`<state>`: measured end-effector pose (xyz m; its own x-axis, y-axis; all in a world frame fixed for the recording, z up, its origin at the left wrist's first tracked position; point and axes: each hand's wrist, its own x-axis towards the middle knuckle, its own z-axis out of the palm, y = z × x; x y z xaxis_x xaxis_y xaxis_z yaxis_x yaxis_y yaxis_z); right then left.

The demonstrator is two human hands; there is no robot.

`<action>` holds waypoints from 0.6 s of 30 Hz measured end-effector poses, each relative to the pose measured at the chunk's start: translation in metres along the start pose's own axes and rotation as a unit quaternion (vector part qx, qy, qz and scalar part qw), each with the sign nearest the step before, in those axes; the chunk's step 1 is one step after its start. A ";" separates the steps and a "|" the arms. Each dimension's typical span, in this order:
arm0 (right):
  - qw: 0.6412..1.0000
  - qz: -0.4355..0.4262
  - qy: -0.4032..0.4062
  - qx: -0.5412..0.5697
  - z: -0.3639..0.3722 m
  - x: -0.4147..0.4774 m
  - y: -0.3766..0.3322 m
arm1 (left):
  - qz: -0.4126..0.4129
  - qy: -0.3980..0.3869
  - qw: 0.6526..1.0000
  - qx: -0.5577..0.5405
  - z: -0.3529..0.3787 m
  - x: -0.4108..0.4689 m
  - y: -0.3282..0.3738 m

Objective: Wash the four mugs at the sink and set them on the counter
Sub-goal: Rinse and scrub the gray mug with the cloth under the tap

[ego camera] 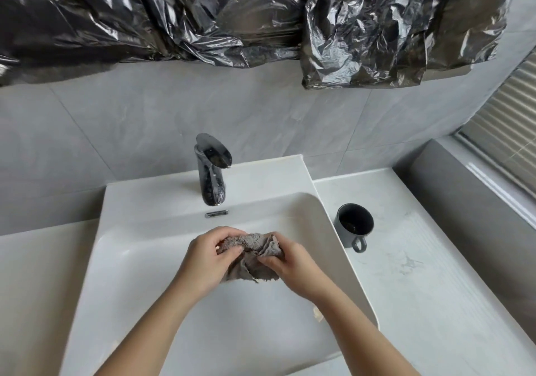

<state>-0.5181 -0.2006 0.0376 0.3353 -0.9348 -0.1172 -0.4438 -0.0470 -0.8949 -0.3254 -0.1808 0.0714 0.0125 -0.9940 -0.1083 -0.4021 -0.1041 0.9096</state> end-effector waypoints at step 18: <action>0.973 -0.034 -0.151 0.173 0.007 0.009 -0.093 | 0.072 -0.100 0.991 0.043 -0.037 -0.018 -0.009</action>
<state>-0.4682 -0.2027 0.1171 0.6071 -0.7845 -0.1264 -0.1231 0.0643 -0.9903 -0.2882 -0.1635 0.0795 -0.2290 -0.9712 -0.0652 -0.4637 0.0500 0.8846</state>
